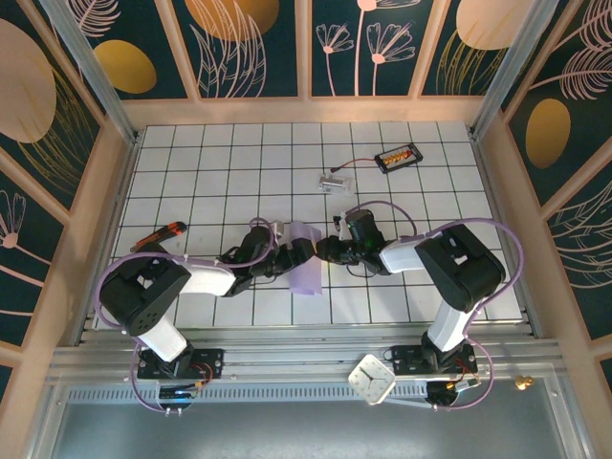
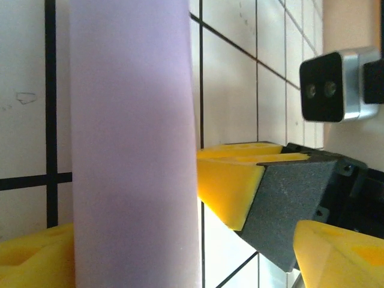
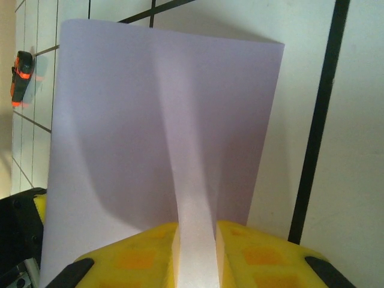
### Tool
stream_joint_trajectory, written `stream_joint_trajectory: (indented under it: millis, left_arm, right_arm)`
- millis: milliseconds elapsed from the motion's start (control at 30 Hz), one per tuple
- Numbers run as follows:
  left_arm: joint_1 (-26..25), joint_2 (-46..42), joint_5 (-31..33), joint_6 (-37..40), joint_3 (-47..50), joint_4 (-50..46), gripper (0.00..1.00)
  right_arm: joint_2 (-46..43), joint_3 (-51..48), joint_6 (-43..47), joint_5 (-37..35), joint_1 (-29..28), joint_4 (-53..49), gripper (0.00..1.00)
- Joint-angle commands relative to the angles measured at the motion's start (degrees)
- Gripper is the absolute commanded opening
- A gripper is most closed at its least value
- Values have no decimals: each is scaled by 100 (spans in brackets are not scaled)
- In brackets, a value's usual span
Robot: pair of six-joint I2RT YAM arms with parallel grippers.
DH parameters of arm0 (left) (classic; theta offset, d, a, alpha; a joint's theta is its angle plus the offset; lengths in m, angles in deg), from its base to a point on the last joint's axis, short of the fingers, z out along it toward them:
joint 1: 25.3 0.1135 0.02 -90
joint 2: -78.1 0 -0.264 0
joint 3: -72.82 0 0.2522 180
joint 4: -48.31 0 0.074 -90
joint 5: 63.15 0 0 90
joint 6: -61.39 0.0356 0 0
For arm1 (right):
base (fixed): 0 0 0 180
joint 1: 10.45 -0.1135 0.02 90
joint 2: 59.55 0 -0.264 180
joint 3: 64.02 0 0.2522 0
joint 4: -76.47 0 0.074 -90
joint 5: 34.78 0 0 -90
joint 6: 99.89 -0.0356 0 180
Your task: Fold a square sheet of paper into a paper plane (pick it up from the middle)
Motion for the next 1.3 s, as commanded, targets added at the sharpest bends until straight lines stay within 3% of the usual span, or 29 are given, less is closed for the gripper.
stream_joint_trajectory:
  millis: [0, 100, 233, 600, 767, 967, 1100, 1267]
  left_arm:
    - [93, 79, 516, 732, -210, -1406, 90]
    - [88, 60, 733, 1050, -470, -1961, 94]
    - [85, 95, 975, 1278, -705, -2556, 91]
    - [102, -63, 1276, 1837, -1003, -3272, 98]
    - [102, -2, 1208, 1985, -1120, -3413, 86]
    - [104, 92, 1312, 2139, -1220, -3454, 63]
    - [103, 87, 1366, 1997, -1119, -3309, 56]
    - [102, 153, 1306, 1705, -973, -3013, 58]
  right_arm:
    - [189, 128, 28, -42, -141, -8, 22]
    - [224, 155, 28, -51, -162, -8, 22]
    - [266, 148, 0, -60, -173, 27, 22]
    - [369, 203, 6, -47, -207, 46, 21]
    - [351, 225, 19, -68, -202, -7, 21]
    - [399, 273, 32, -51, -202, -25, 21]
    - [316, 328, 87, -60, -199, -108, 21]
    - [45, 304, 147, -119, -141, -199, 22]
